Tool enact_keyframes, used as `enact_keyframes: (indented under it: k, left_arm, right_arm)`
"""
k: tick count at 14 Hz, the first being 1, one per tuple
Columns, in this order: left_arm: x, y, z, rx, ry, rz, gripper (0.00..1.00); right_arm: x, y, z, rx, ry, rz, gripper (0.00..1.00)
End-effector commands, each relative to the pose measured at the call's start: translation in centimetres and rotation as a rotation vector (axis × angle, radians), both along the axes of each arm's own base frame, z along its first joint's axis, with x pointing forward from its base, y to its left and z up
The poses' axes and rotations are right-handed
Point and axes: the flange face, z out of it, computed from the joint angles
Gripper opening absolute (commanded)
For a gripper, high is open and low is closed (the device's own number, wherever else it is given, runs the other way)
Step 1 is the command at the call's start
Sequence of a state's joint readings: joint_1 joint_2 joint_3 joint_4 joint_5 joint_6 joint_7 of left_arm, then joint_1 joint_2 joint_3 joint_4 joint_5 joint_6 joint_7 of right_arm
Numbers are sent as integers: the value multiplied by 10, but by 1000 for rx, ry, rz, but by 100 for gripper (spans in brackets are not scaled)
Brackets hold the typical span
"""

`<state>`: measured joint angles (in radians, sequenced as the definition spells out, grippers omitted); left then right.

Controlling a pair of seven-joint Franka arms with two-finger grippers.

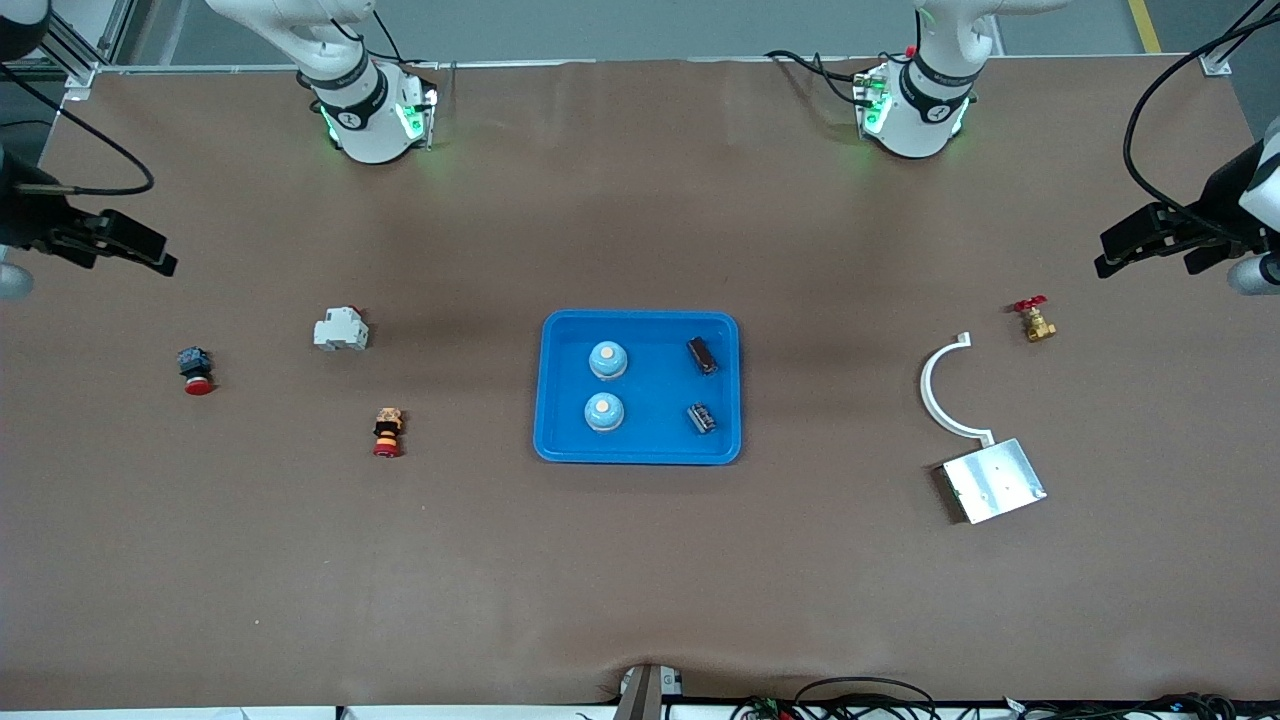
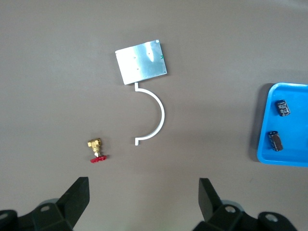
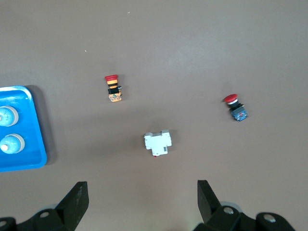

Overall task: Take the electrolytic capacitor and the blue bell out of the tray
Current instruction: 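Move the left gripper and the right gripper toward the blue tray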

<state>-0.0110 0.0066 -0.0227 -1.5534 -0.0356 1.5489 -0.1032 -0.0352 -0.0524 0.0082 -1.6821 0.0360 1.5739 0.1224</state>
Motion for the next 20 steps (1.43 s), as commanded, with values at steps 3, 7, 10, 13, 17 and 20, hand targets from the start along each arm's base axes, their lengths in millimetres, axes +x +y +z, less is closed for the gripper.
enact_keyframes:
  k: [3, 7, 10, 13, 17, 20]
  left_arm:
    - [8, -44, -21, -32, 58, 81, 100]
    - [14, -96, -47, -16, 106, 148, 100]
    - [18, -129, -76, 0, 151, 160, 100]
    - [31, -154, -106, -46, 176, 238, 100]
    - [37, -179, -144, -30, 238, 340, 100]
    - [50, -188, -162, -43, 205, 442, 100]
  right_arm:
    - [-13, 53, -19, -3, 5, -112, 100]
    - [-15, 92, -45, -2, 11, -197, 100]
    - [-16, 119, -60, -5, 4, -236, 100]
    - [-19, 141, -84, 2, -21, -254, 100]
    - [-21, 191, -106, -1, -26, -337, 100]
    - [-21, 229, -132, -7, -18, -398, 100]
